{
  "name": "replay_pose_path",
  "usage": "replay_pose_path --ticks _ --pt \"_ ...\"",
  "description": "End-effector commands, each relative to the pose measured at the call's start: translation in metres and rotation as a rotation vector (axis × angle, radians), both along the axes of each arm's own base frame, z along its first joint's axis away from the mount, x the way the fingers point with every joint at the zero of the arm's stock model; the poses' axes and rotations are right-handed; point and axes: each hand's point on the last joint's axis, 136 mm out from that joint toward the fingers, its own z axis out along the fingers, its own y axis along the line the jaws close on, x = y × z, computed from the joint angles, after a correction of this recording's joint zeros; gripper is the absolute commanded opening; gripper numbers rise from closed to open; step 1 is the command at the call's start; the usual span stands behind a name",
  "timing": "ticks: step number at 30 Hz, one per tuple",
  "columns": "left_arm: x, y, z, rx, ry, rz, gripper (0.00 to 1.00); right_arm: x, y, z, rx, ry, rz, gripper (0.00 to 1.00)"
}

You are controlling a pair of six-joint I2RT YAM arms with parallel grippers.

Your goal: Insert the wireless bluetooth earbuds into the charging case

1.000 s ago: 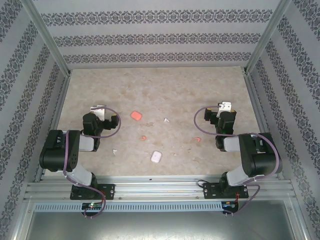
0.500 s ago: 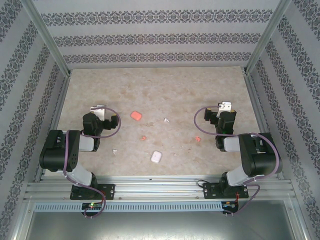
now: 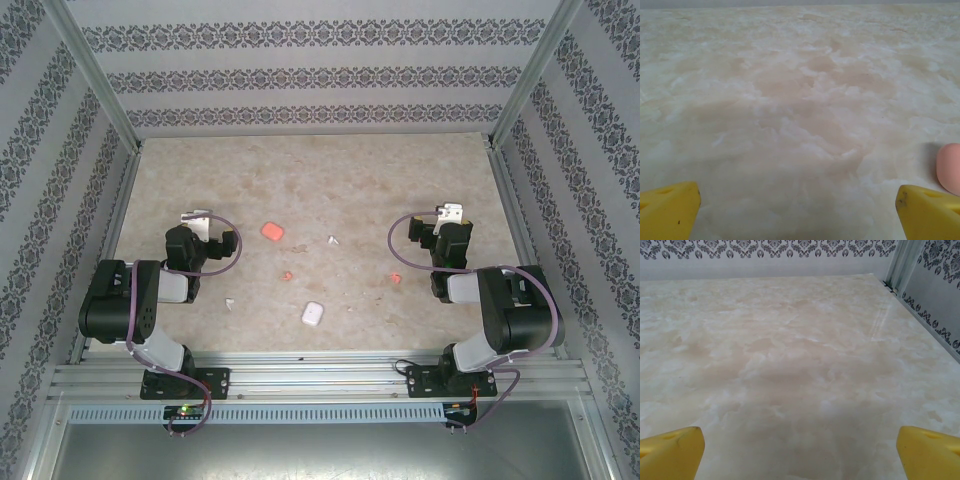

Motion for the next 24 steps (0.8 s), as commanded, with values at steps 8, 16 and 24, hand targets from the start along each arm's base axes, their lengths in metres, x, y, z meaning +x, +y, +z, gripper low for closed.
replay_pose_path --ticks 8,16,24 --pt "0.008 0.005 0.014 0.008 -0.047 0.034 1.00 0.004 -0.001 0.011 -0.005 -0.031 -0.006 0.98" --pt "0.009 0.007 0.014 0.010 -0.041 0.050 1.00 0.004 -0.001 0.011 -0.002 -0.032 -0.004 0.98" --pt "0.004 0.012 0.019 0.006 -0.076 0.082 1.00 0.005 0.014 0.032 -0.039 0.016 0.049 0.98"
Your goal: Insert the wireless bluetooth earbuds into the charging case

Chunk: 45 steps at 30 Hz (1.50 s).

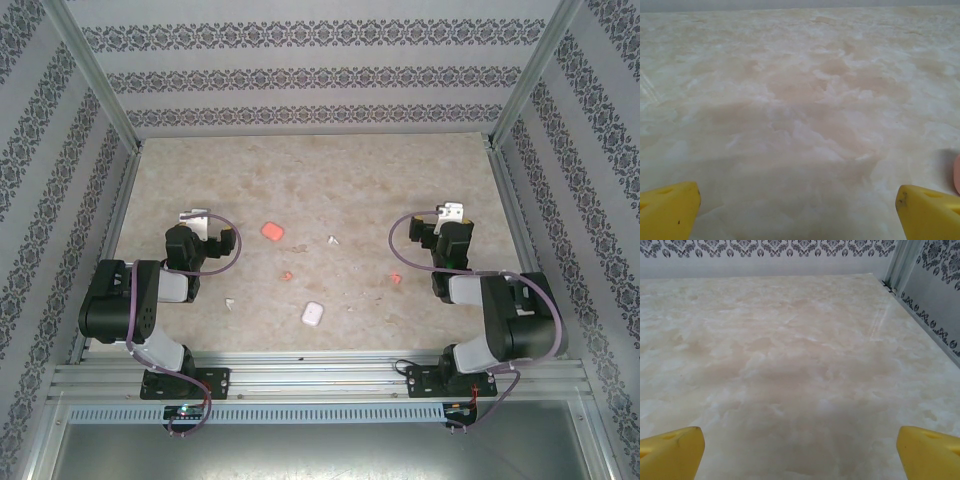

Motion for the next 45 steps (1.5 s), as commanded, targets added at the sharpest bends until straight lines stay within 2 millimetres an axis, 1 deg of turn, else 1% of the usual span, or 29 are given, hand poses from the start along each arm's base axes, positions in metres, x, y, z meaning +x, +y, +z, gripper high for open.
replay_pose_path --ticks 1,3,4,6,9,11,13,14,16,19,20,22,23,25,29,31,33,36,39,42,45 --pt "0.002 0.006 0.017 -0.010 -0.069 0.049 1.00 0.007 0.016 0.026 -0.032 0.040 0.051 0.98" --pt "0.002 0.008 0.020 -0.007 -0.067 0.060 1.00 0.006 0.025 0.035 -0.006 0.093 0.057 0.98" --pt "0.002 0.009 0.023 -0.006 -0.063 0.064 1.00 0.004 0.033 0.039 0.018 0.115 0.073 0.98" --pt "0.001 0.011 0.030 -0.005 -0.062 0.076 1.00 -0.001 0.056 0.047 0.013 0.158 0.136 0.98" --pt "-0.003 0.017 0.045 -0.003 -0.054 0.116 1.00 -0.014 0.101 0.052 0.031 0.269 0.290 0.98" --pt "-0.007 0.023 0.059 0.013 -0.018 0.148 1.00 -0.030 0.132 0.052 0.057 0.386 0.376 0.98" --pt "-0.012 0.024 0.071 0.035 0.053 0.144 1.00 -0.050 0.156 0.049 0.085 0.508 0.420 0.97" --pt "-0.014 0.022 0.078 0.035 0.095 0.132 1.00 -0.062 0.169 0.046 0.093 0.558 0.448 0.97" --pt "-0.020 0.011 0.087 0.002 0.170 0.083 1.00 -0.084 0.190 0.038 0.095 0.625 0.498 0.98" --pt "-0.041 0.000 0.078 -0.059 0.349 0.106 0.96 -0.108 0.217 0.022 0.163 0.714 0.572 0.98" --pt "-0.050 -0.008 0.072 -0.067 0.421 0.092 0.94 -0.113 0.224 0.016 0.202 0.749 0.589 0.98" --pt "-0.068 -0.026 0.059 -0.048 0.534 0.066 0.93 -0.118 0.233 0.007 0.252 0.803 0.607 0.98" --pt "-0.077 -0.038 0.054 -0.038 0.571 0.041 0.92 -0.121 0.237 0.003 0.266 0.830 0.615 0.98" --pt "-0.093 -0.064 0.047 -0.035 0.608 -0.010 0.91 -0.124 0.240 -0.001 0.272 0.860 0.621 0.98" --pt "-0.126 -0.120 0.029 -0.073 0.691 -0.100 0.84 -0.126 0.232 -0.004 0.270 0.884 0.567 0.98" --pt "-0.143 -0.148 0.020 -0.054 0.734 -0.155 0.81 -0.125 0.224 -0.004 0.281 0.893 0.531 0.98" --pt "-0.161 -0.179 0.012 -0.010 0.764 -0.219 0.81 -0.125 0.213 -0.005 0.295 0.909 0.485 0.98" --pt "-0.188 -0.220 0.007 0.043 0.801 -0.313 0.81 -0.119 0.192 -0.007 0.336 0.924 0.402 0.98" --pt "-0.210 -0.257 -0.001 0.058 0.864 -0.414 0.81 -0.116 0.177 -0.006 0.411 0.931 0.339 0.98" --pt "-0.222 -0.280 -0.010 0.080 0.890 -0.466 0.81 -0.116 0.166 -0.002 0.437 0.911 0.320 0.98" --pt "-0.224 -0.286 -0.019 0.096 0.899 -0.456 0.82 -0.117 0.153 -0.005 0.436 0.890 0.277 0.98"
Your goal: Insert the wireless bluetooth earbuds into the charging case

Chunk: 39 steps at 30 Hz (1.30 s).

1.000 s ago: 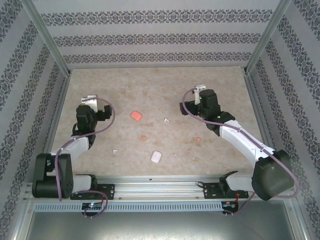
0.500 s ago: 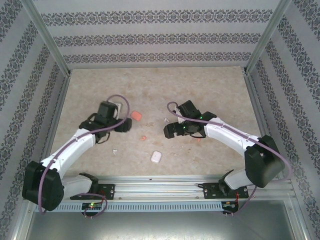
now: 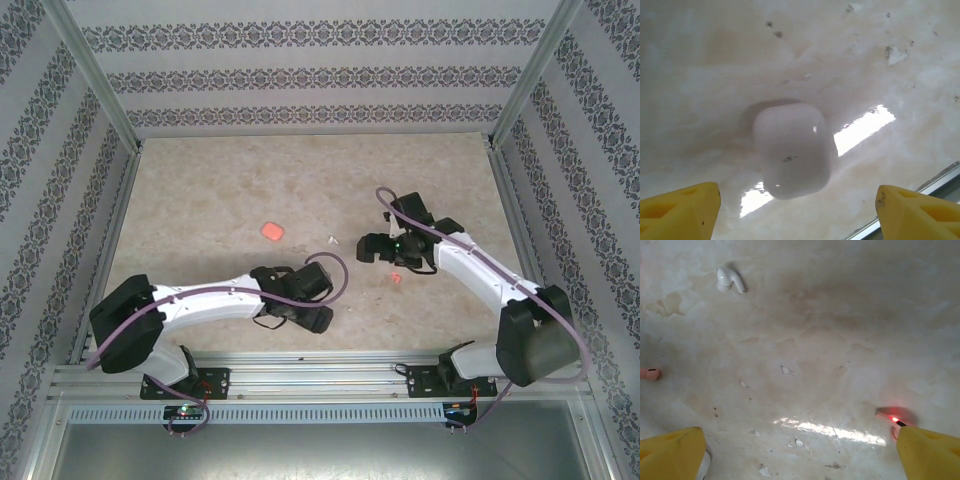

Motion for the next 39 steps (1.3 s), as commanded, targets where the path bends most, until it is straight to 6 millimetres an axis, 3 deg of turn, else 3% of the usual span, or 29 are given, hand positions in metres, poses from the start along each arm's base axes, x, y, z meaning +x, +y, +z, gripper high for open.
replay_pose_path --ticks 1,10,17,23,29,39 --pt "-0.002 -0.003 -0.005 0.018 0.018 0.038 0.81 -0.010 -0.011 -0.005 0.011 0.030 -0.048 0.98" --pt "0.004 -0.013 -0.024 0.042 0.008 -0.008 0.75 -0.006 -0.009 -0.005 0.047 0.042 -0.064 0.98" --pt "0.006 -0.016 -0.042 0.071 0.006 -0.063 0.61 -0.009 -0.005 -0.008 0.066 0.064 -0.054 0.98" --pt "0.004 -0.012 -0.039 0.082 -0.019 -0.140 0.48 -0.014 0.008 -0.001 0.163 0.090 -0.007 0.95" --pt "0.010 -0.013 -0.010 0.048 -0.142 -0.290 0.43 -0.019 0.022 0.018 0.340 0.117 0.038 0.85" --pt "0.030 -0.030 0.067 -0.111 -0.422 -0.483 0.38 -0.051 0.062 0.073 0.618 0.123 0.244 0.79"
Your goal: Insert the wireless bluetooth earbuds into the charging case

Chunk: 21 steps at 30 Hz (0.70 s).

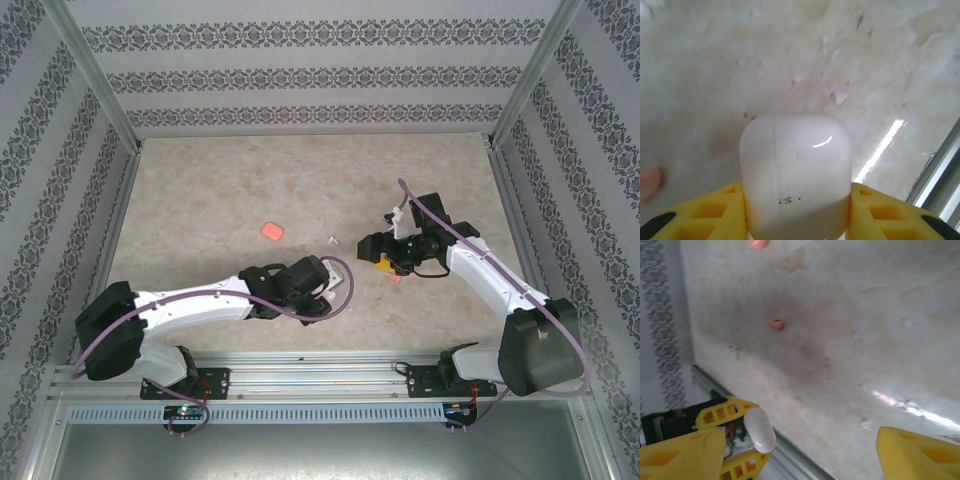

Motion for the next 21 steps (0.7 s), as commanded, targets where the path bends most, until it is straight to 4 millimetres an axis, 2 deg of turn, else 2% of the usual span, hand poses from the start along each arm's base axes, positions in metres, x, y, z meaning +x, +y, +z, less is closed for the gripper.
replay_pose_path --ticks 1,6,10,21 --pt "0.009 -0.009 0.026 -0.056 -0.122 -0.114 0.37 -0.021 0.022 0.032 0.145 -0.036 0.120 0.79" --pt "0.017 -0.015 0.052 -0.122 -0.168 -0.139 0.36 -0.040 0.033 0.044 0.206 -0.054 0.196 0.79" --pt "0.021 -0.018 0.063 -0.151 -0.191 -0.135 0.36 -0.048 0.039 0.047 0.235 -0.045 0.226 0.78" --pt "0.028 -0.023 0.085 -0.210 -0.266 -0.128 0.36 -0.051 0.052 0.039 0.260 0.001 0.264 0.68"
